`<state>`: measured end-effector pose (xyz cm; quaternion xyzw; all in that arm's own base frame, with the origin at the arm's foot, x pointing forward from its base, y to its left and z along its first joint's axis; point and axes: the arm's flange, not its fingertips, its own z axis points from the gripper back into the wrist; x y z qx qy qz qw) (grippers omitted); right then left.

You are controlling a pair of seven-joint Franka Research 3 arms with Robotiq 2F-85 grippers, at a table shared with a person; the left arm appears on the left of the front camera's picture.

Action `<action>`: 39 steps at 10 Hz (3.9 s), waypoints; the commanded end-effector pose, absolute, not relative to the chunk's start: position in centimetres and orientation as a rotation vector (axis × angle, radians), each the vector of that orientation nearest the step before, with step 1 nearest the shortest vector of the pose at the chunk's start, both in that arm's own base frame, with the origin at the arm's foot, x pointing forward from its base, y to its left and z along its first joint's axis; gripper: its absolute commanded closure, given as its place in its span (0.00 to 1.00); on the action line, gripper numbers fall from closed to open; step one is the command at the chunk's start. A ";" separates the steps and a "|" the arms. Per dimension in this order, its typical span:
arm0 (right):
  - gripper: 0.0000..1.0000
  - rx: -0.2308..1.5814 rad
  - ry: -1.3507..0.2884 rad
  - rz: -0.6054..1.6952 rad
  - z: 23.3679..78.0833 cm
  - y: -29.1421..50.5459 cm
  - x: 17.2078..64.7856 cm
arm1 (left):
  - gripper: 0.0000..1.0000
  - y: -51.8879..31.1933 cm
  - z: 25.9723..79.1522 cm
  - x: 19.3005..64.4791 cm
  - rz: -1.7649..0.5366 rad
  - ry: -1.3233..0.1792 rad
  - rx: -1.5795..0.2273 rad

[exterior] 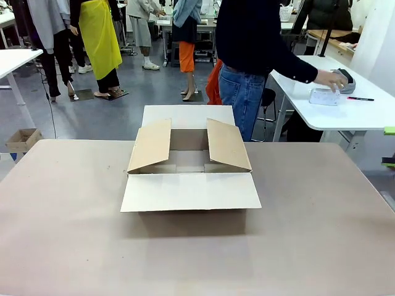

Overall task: Pack the gift set into the box.
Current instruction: Place both hands on the side flaps of the Package Box and spread them outward.

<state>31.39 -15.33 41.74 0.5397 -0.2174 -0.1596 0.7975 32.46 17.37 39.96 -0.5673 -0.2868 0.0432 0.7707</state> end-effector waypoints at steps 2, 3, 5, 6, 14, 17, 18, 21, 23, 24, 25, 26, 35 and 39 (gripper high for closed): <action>0.00 1.194 -0.501 -0.285 42.4 -13.6 32.3 | 0.00 15.1 40.9 33.0 0.117 -0.635 -1.175; 0.00 1.058 -0.481 -0.165 44.4 -7.3 34.6 | 0.00 10.8 44.0 34.0 0.010 -0.607 -1.059; 0.00 0.918 -0.508 -0.006 46.6 4.0 36.7 | 0.00 0.0 49.4 35.4 0.012 -0.435 -0.872; 0.00 0.829 -0.497 0.053 46.4 9.0 36.3 | 0.00 -4.9 51.1 35.8 -0.022 -0.431 -0.760; 0.00 0.660 -0.642 0.280 49.4 14.7 33.3 | 0.00 -18.0 52.6 37.6 -0.094 -0.563 -0.461; 0.00 0.660 -0.642 0.280 49.4 14.7 33.3 | 0.00 -19.4 52.8 38.3 -0.146 -0.587 -0.424; 0.00 0.660 -0.642 0.280 49.4 14.7 33.3 | 0.00 -21.4 53.5 38.6 -0.208 -0.600 -0.378; 0.00 0.660 -0.642 0.280 49.4 14.7 33.3 | 0.00 -30.9 53.3 42.8 -0.233 -0.589 -0.174; 0.00 0.660 -0.642 0.280 49.4 14.7 33.3 | 0.00 -34.5 51.4 46.4 -0.236 -0.494 -0.061; 0.00 0.660 -0.642 0.280 49.4 14.7 33.3 | 0.00 -35.6 50.0 47.9 -0.230 -0.442 -0.022; 0.00 0.660 -0.642 0.280 49.4 14.7 33.3 | 0.00 -36.2 48.5 48.6 -0.230 -0.379 -0.033; 0.00 0.660 -0.642 0.280 49.4 14.7 33.3 | 0.00 -36.4 47.3 49.2 -0.206 -0.361 -0.028; 0.00 0.660 -0.642 0.280 49.4 14.7 33.3 | 0.00 -34.7 41.0 50.9 -0.178 -0.301 0.237; 0.00 0.660 -0.642 0.280 49.4 14.7 33.3 | 0.00 -33.5 40.8 51.1 -0.158 -0.312 0.272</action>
